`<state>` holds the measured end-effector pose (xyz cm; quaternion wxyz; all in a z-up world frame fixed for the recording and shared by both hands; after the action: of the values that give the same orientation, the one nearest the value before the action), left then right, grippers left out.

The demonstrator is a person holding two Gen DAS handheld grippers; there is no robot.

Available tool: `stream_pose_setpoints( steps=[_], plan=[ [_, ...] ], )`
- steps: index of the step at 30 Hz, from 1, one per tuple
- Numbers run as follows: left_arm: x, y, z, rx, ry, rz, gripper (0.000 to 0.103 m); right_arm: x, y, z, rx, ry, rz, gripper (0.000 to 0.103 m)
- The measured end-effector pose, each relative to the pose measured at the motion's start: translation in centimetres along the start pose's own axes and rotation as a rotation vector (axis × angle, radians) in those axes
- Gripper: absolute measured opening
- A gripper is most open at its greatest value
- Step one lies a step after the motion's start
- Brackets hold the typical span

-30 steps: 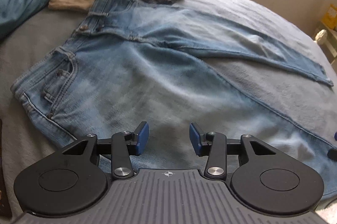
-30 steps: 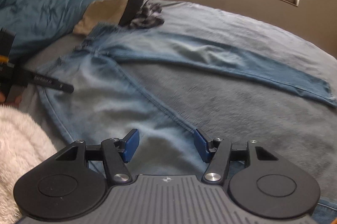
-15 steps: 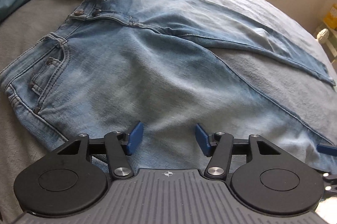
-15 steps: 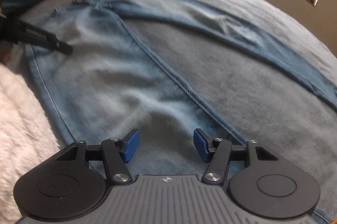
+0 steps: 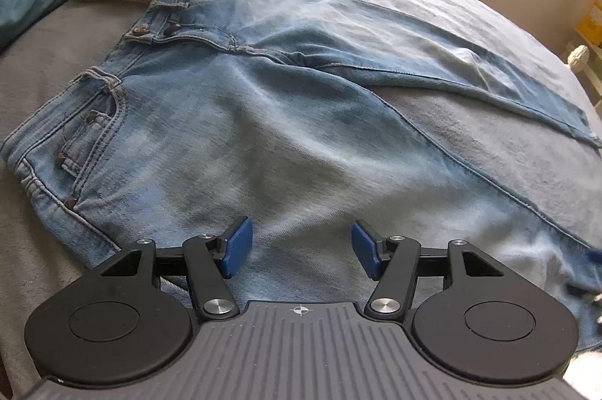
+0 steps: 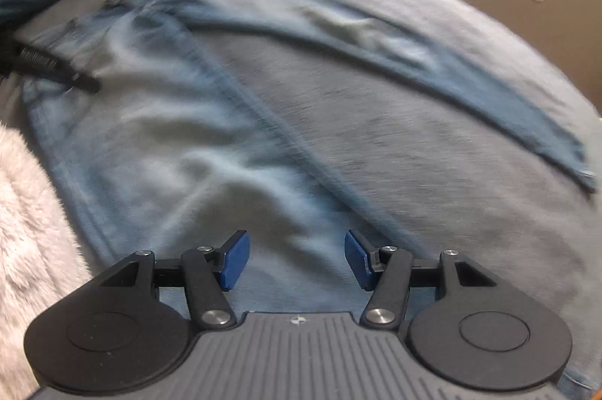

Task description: Fold clothes

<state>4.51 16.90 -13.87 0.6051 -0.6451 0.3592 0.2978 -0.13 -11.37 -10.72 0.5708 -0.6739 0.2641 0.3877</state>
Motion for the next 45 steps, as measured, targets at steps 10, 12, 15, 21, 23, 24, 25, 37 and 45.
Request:
stream_pose_setpoints(
  steps=[10,12,15,21,23,24,25,37,45],
  plan=[
    [-0.5,0.0,-0.3,0.002,-0.020,-0.008,0.058,-16.3,-2.6,-10.0,-0.110,0.271,-0.244,0.059],
    [-0.7,0.0,-0.4,0.006,-0.025,-0.011,0.058,-18.6,-2.8,-9.8,-0.207,0.242,-0.245,0.060],
    [-1.1,0.0,-0.5,0.011,-0.032,-0.018,0.059,-20.0,-2.8,-8.2,-0.298,0.111,-0.224,0.060],
    [-2.3,-0.2,-0.3,0.018,-0.058,-0.055,0.059,-12.6,-0.9,-1.1,-0.130,-0.293,-0.192,0.061],
    [-2.4,-0.2,0.0,0.015,-0.070,-0.057,0.059,-8.6,-0.7,1.4,-0.046,-0.303,-0.175,0.061],
    [-2.4,-0.2,0.1,0.015,-0.077,-0.056,0.059,-6.9,-0.9,2.1,-0.008,-0.277,-0.165,0.060],
    [-2.4,-0.2,0.2,0.016,-0.086,-0.054,0.059,-5.6,-1.2,2.5,0.022,-0.248,-0.166,0.060],
    [-0.3,0.4,0.8,0.011,-0.107,0.011,0.059,3.0,-2.5,4.9,0.071,-0.091,-0.064,0.055],
    [-0.1,0.2,0.7,0.027,-0.114,0.017,0.063,5.2,-1.1,5.9,0.033,-0.030,-0.022,0.056]
  ],
)
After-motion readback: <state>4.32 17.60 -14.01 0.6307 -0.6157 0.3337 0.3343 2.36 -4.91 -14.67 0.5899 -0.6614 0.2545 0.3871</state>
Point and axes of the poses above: each gripper's, at about its wrist camera, not at the fingertips, and x roughly the way its jaws point, z to its left, y to its underside, the point moved 2 cm from there along x, roughly the way its jaws point, and after that the axes turned 10 degrees about x, right-handed, at the moved point
